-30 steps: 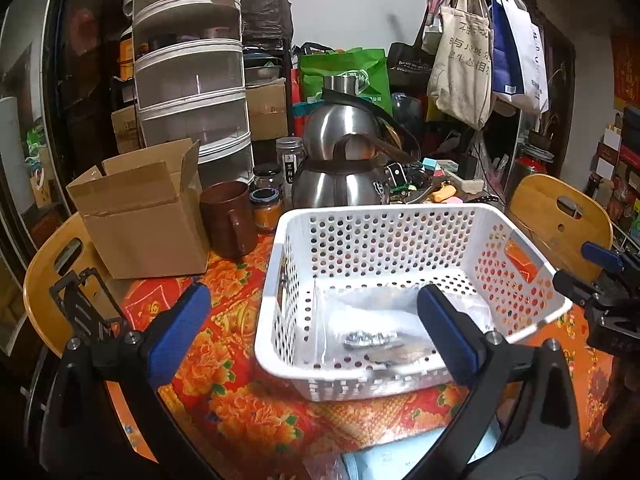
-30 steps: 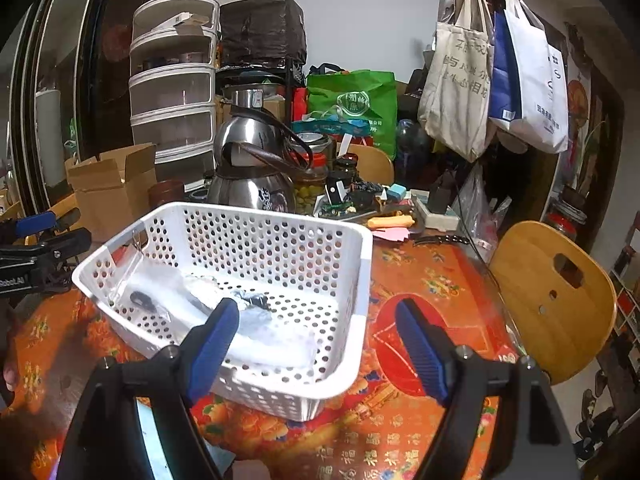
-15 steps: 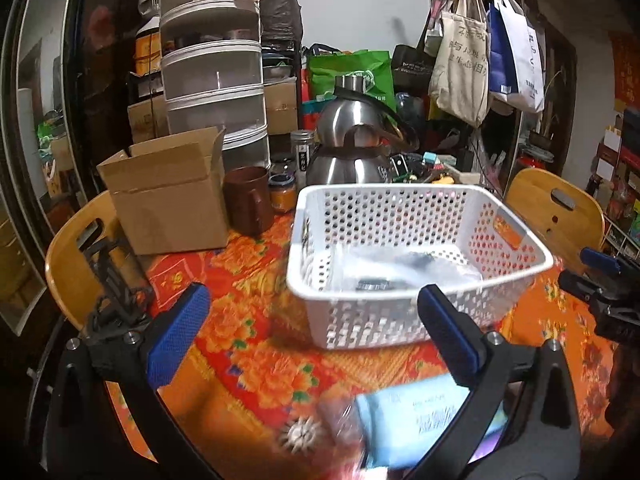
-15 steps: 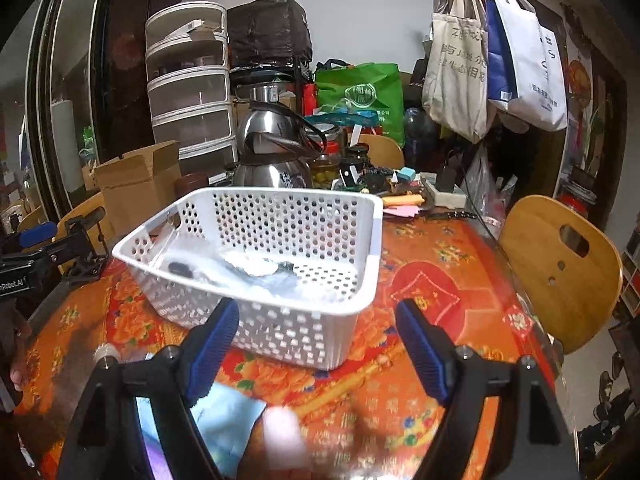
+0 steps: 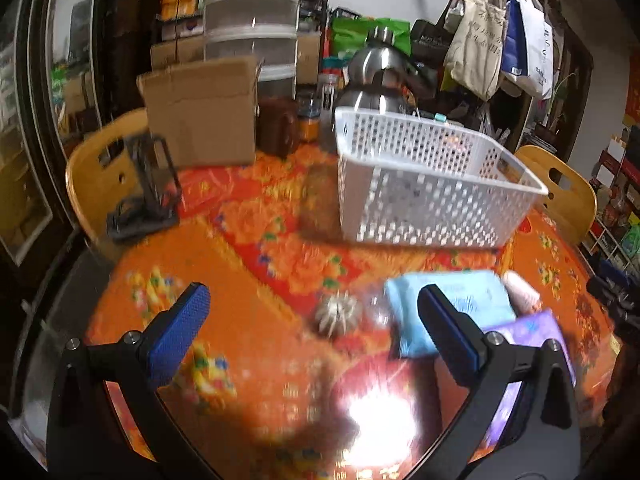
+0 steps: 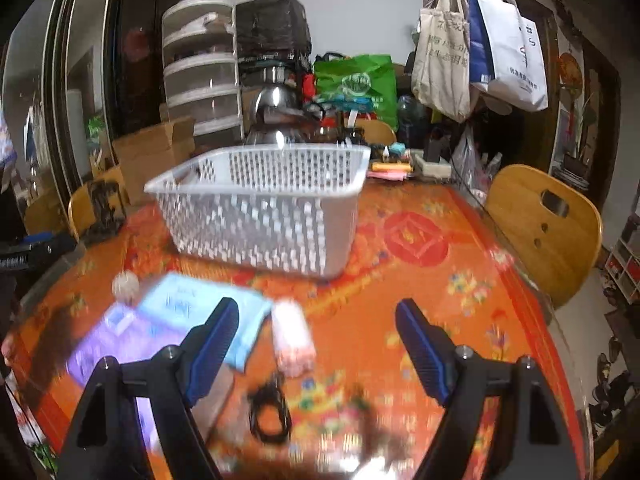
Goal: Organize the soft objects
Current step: 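Move both tools back to the remaining items on the table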
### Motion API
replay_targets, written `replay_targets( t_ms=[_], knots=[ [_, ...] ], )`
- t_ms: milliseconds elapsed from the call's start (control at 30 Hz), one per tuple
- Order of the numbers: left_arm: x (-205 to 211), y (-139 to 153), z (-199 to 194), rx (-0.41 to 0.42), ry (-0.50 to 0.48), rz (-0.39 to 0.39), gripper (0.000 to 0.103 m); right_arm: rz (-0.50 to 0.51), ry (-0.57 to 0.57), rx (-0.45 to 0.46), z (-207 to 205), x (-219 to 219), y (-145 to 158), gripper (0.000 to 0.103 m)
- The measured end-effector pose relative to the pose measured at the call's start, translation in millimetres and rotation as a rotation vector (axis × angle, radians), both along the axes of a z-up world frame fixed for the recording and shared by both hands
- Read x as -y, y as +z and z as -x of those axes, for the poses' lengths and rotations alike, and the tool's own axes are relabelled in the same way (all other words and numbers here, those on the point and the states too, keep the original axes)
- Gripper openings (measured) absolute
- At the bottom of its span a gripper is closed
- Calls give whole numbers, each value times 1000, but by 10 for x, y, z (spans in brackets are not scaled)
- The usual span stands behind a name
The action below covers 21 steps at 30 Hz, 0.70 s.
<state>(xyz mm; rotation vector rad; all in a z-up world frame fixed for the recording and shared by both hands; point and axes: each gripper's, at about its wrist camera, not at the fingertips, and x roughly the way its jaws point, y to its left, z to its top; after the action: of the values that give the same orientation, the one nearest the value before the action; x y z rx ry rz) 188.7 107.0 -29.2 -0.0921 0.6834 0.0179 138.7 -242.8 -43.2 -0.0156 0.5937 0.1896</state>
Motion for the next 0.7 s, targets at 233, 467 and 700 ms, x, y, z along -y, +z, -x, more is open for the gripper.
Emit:
replay_targets(
  t_ms=[233,467,700],
  knots=[
    [79,-457,20,-63,-17,-10,103,0,39,-69,174,-27,-367,81],
    [190,-717,-227,-122,-20,-3,103,0,71,-129,149,-87,-514,75],
    [235,-857,-398,-172,-18,-18,103,14,109,-228,72,-201,-705,44]
  ],
)
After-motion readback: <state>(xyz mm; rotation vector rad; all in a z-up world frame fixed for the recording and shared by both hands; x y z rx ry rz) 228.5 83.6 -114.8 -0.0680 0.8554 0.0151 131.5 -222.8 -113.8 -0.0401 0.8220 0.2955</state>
